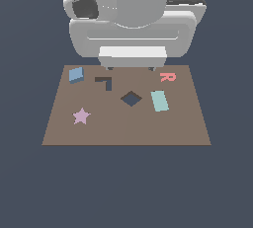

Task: Insert a designated object into the corresponding slot on a board.

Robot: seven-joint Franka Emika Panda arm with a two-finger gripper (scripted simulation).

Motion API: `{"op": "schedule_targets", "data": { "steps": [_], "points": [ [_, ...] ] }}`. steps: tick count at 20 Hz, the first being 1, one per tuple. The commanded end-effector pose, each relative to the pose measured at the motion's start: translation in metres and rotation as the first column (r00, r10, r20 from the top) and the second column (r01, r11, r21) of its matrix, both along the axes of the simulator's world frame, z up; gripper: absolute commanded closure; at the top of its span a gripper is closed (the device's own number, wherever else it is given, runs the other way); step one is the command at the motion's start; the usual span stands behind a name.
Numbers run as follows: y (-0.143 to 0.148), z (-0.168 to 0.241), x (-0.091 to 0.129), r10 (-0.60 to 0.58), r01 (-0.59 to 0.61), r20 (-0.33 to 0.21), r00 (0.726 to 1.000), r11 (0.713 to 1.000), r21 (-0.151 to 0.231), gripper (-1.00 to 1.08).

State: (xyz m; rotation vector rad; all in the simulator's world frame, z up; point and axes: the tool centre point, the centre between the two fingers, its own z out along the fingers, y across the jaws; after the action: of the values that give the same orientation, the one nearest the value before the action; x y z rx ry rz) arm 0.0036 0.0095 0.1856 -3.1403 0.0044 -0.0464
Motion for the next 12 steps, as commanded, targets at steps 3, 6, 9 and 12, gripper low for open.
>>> {"op": "schedule_targets", "data": {
  "steps": [3,6,9,12],
  "points": [
    [-0.001,0.000,0.000,-0.004,0.004,0.000,1.000,1.000,0.000,-0.92],
    [-0.005,-0.003,0.001,-0.026,0.026,-0.001,1.000,1.000,0.000,-0.92],
    [-0.013,-0.008,0.002,-0.067,0.067,-0.001,0.998,0.998,0.000,-0.92],
    [-0.025,-0.015,0.002,-0.128,0.128,-0.003,0.992,0.992,0.001,-0.92]
  ]
}}
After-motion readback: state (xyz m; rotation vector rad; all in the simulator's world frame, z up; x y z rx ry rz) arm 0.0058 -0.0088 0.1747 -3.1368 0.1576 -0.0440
